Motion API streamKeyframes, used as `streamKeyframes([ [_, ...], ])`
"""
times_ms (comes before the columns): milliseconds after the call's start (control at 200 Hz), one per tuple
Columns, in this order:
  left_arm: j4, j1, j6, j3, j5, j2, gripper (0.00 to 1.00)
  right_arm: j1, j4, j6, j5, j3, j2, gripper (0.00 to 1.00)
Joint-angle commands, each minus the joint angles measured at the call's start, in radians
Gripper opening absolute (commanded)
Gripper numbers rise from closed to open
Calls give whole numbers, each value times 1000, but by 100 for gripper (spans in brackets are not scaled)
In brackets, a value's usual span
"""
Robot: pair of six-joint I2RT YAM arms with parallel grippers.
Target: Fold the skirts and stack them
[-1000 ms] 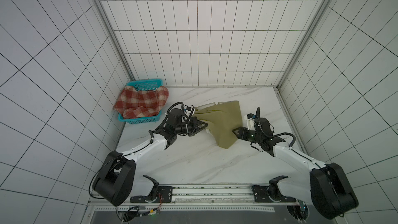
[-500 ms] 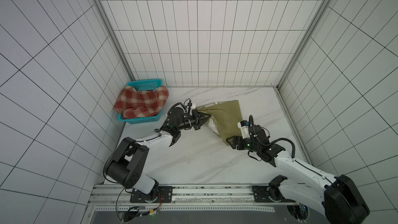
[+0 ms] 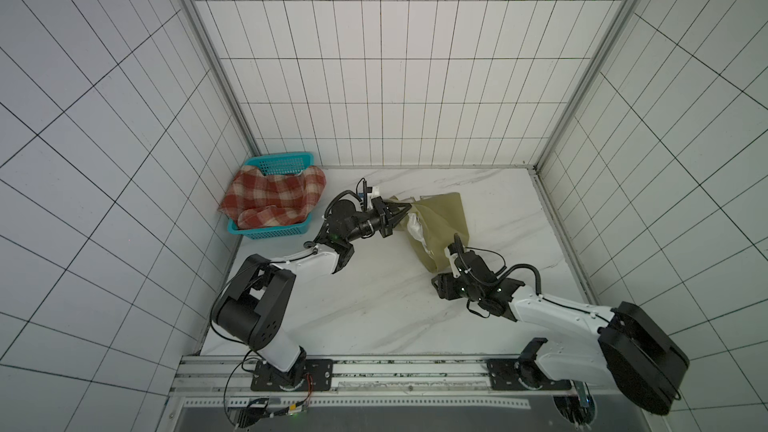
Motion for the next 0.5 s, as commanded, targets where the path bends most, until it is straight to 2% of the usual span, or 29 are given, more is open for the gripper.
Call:
streamKeyframes([
  [0, 59, -6, -34, 33, -12, 3, 0, 9, 47, 41, 57, 43, 22, 68],
  [180, 74, -7, -49, 30, -23, 17, 0, 13, 76, 80, 59, 65, 35, 68],
  [280, 104, -7, -75, 30, -29, 27, 0, 13, 92, 100, 100, 76, 43, 68],
  [495, 146, -10, -115, 35, -40, 55, 0, 13, 116, 88, 89, 127, 71, 68],
])
